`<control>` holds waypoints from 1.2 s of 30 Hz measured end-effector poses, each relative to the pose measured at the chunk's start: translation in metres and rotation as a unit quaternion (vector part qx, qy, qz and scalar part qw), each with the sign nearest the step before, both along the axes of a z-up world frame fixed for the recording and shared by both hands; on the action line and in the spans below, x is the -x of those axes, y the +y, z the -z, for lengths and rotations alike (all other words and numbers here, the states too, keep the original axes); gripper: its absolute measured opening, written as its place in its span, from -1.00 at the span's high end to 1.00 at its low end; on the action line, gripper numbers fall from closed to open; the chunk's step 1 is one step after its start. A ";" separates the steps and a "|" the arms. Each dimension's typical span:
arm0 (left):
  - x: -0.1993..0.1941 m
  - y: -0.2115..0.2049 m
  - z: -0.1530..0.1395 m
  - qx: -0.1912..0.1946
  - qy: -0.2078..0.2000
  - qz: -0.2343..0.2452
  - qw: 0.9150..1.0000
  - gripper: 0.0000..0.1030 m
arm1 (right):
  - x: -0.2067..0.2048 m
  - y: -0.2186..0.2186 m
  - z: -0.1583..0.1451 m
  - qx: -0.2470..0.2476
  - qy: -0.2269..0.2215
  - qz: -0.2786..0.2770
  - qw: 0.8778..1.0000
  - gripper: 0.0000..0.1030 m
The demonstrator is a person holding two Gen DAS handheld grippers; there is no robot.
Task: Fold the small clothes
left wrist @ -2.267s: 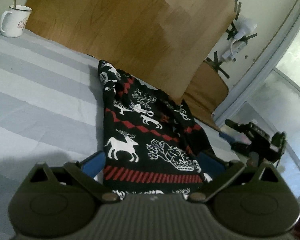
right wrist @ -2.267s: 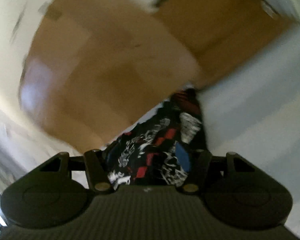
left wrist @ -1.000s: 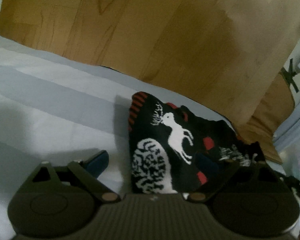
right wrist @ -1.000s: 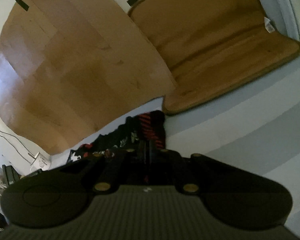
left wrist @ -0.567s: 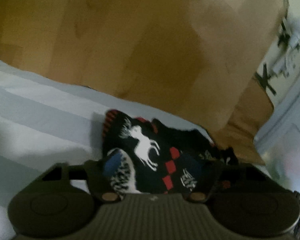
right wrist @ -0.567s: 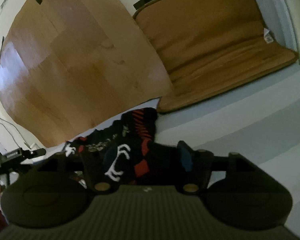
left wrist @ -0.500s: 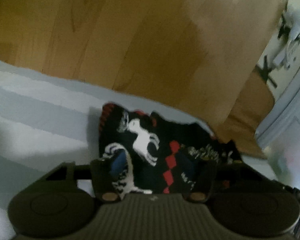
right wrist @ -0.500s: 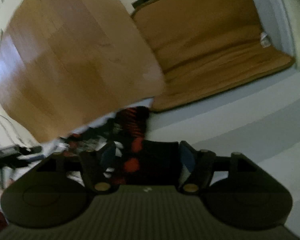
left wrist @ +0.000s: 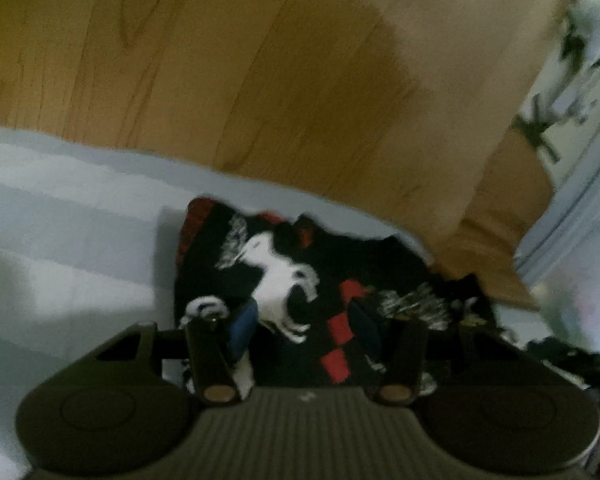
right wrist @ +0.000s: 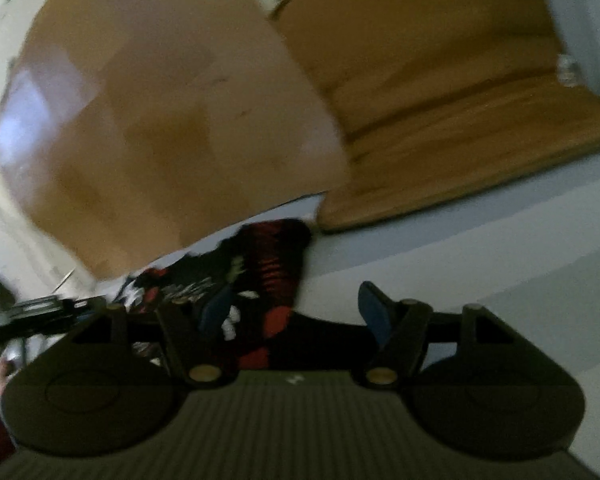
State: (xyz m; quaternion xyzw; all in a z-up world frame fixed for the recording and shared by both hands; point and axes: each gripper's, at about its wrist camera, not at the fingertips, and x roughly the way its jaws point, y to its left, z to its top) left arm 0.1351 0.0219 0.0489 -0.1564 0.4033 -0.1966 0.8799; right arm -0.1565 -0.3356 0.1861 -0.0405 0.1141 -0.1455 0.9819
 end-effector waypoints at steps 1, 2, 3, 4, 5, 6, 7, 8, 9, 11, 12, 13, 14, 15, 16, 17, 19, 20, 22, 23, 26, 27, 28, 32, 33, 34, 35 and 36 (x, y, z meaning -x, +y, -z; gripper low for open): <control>-0.002 0.000 0.005 -0.002 0.005 -0.004 1.000 0.13 | -0.004 0.001 -0.001 0.008 0.010 -0.010 1.000 -0.41; -0.003 0.001 0.006 -0.003 -0.001 -0.009 1.000 0.15 | -0.009 0.000 -0.002 0.014 0.018 -0.019 1.000 -0.41; -0.004 0.001 0.006 -0.005 0.001 -0.010 1.000 0.14 | -0.012 0.000 -0.004 0.017 0.025 -0.029 0.999 -0.41; -0.004 0.000 0.006 -0.009 0.000 -0.012 1.000 0.15 | -0.016 -0.002 -0.007 0.021 0.034 -0.041 0.998 -0.41; -0.004 -0.002 0.006 -0.016 -0.005 -0.012 1.000 0.15 | -0.021 -0.003 -0.009 0.026 0.044 -0.049 0.997 -0.41; -0.003 -0.005 0.006 -0.025 -0.009 -0.010 1.000 0.15 | -0.025 -0.004 -0.010 0.031 0.053 -0.055 0.997 -0.41; -0.002 -0.008 0.006 -0.036 -0.014 -0.009 0.999 0.15 | -0.028 -0.006 -0.011 0.029 0.064 -0.061 0.996 -0.41; 0.000 -0.011 0.006 -0.048 -0.018 -0.007 0.999 0.15 | -0.031 -0.009 -0.011 0.023 0.082 -0.071 0.994 -0.41; 0.001 -0.013 0.005 -0.057 -0.022 -0.006 0.998 0.15 | -0.034 -0.012 -0.011 0.018 0.102 -0.076 0.992 -0.40; 0.003 -0.017 0.005 -0.072 -0.028 -0.003 0.997 0.15 | -0.033 -0.015 -0.008 0.016 0.143 -0.082 0.986 -0.19; 0.003 -0.017 0.005 -0.076 -0.030 -0.002 0.997 0.15 | -0.029 -0.014 -0.006 0.020 0.155 -0.082 0.984 0.13; 0.003 -0.018 0.005 -0.078 -0.031 -0.002 0.996 0.15 | -0.024 -0.013 -0.005 0.021 0.157 -0.084 0.984 0.28; 0.003 -0.019 0.005 -0.080 -0.031 -0.002 0.996 0.15 | -0.016 -0.010 -0.005 0.017 0.153 -0.091 0.984 0.57; 0.003 -0.019 0.005 -0.082 -0.032 -0.003 0.996 0.15 | -0.010 -0.005 -0.003 0.021 0.151 -0.094 0.984 0.82; 0.003 -0.021 0.005 -0.086 -0.033 -0.002 0.996 0.15 | -0.004 0.003 -0.002 0.031 0.148 -0.093 0.984 0.85; 0.003 -0.022 0.005 -0.091 -0.034 -0.002 0.995 0.15 | 0.003 0.014 -0.002 0.039 0.143 -0.096 0.984 0.86; 0.005 -0.024 0.004 -0.101 -0.037 -0.001 0.994 0.13 | 0.015 0.039 -0.004 0.049 0.131 -0.116 0.983 0.86; 0.005 -0.025 0.004 -0.103 -0.037 0.001 0.994 0.05 | 0.018 0.056 -0.007 0.058 0.126 -0.128 0.982 0.86; 0.004 -0.024 0.002 -0.093 -0.034 0.009 0.995 -0.14 | 0.019 0.095 -0.010 0.084 0.128 -0.148 0.977 0.86; 0.004 -0.021 0.000 -0.077 -0.027 0.015 0.997 -0.31 | 0.016 0.118 -0.010 0.100 0.134 -0.157 0.973 0.86; 0.010 0.003 -0.015 0.000 -0.009 0.001 1.000 -0.48 | -0.003 0.180 0.001 0.137 0.167 -0.166 0.962 0.86; 0.015 0.014 -0.021 0.028 -0.012 -0.006 1.000 -0.53 | -0.011 0.200 0.008 0.142 0.181 -0.176 0.957 0.86; 0.021 0.028 -0.029 0.056 -0.016 -0.017 0.998 -0.64 | -0.018 0.214 0.016 0.140 0.193 -0.186 0.953 0.86; 0.049 0.065 -0.052 0.082 -0.035 -0.040 0.995 -0.73 | -0.058 0.265 0.068 0.137 0.258 -0.233 0.928 0.86; 0.055 0.073 -0.054 0.077 -0.037 -0.043 0.995 -0.73 | -0.067 0.275 0.084 0.130 0.274 -0.247 0.920 0.86; 0.060 0.078 -0.055 0.074 -0.039 -0.043 0.996 -0.73 | -0.073 0.281 0.098 0.127 0.290 -0.255 0.914 0.86; 0.064 0.083 -0.055 0.073 -0.039 -0.042 0.996 -0.74 | -0.083 0.287 0.118 0.128 0.310 -0.258 0.906 0.86; 0.068 0.087 -0.053 0.070 -0.037 -0.042 0.996 -0.75 | -0.091 0.291 0.132 0.130 0.326 -0.254 0.901 0.86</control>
